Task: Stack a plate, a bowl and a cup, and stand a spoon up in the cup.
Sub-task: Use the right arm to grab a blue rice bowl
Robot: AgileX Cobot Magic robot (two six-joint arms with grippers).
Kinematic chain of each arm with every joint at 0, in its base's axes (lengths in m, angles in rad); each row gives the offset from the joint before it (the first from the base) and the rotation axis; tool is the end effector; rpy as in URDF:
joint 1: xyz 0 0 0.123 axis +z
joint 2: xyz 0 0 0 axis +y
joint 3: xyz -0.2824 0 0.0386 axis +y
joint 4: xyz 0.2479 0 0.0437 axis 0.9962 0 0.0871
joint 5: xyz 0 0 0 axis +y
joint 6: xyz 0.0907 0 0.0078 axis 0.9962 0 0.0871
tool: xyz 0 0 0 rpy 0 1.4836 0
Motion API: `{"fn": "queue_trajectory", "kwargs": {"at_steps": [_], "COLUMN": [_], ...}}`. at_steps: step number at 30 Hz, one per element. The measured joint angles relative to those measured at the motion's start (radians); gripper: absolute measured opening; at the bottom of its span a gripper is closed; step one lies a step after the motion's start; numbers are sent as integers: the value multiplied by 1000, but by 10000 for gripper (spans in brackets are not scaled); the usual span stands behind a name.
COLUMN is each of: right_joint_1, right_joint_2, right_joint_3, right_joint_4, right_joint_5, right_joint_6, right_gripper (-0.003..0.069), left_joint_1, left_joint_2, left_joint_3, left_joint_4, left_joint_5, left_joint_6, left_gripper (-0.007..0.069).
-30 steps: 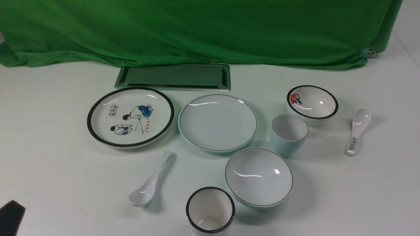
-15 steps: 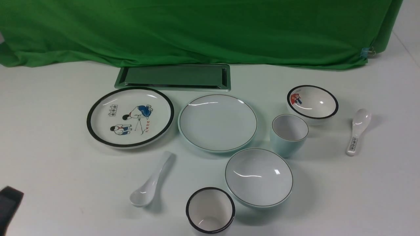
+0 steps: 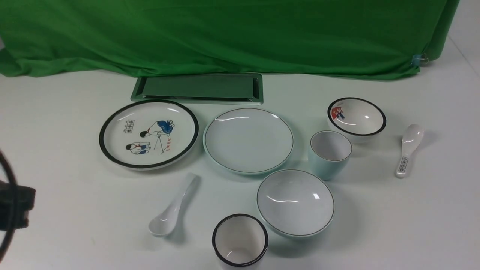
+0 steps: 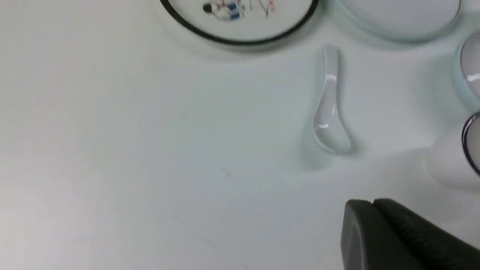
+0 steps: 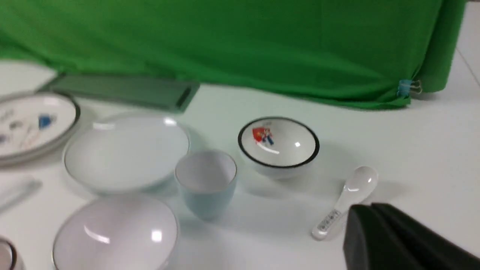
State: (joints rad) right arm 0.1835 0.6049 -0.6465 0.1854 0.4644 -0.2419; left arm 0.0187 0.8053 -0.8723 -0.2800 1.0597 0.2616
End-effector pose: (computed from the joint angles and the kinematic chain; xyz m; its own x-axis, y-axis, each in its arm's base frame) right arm 0.1179 0.0296 0.3399 -0.2969 -0.1318 -0.9458 -0.2820 0.9584 -0.0451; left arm 0.1326 -0.0195 0.3449 -0.7539 0.1039 -0.6487 0.2272 0.9677 -0.1090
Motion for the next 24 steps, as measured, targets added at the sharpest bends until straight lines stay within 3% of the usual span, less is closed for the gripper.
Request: {"fn": "queue_trajectory", "kwargs": {"at_steps": [5, 9, 19, 24], "right_joint_1": [9, 10, 15, 71], "right_joint_2": [258, 406, 653, 713], "right_joint_3": [-227, -304, -446, -467], "right_joint_4": [0, -1, 0, -6], "right_joint_5": [285, 361, 509, 508], "right_joint_6": [-150, -178, -171, -168], "right_gripper": [14, 14, 18, 19], "left_joint_1": [-167, -283, -358, -372], "left_joint_2": [191, 335, 661, 758], "left_joint_3": [-125, -188, -401, -469], "left_joint_4": [67, 98, 98, 103], "left_joint_5": [66, 33, -31, -28], "left_joint_6": [9, 10, 26, 58], "left_gripper": [-29, -29, -29, -29]}}
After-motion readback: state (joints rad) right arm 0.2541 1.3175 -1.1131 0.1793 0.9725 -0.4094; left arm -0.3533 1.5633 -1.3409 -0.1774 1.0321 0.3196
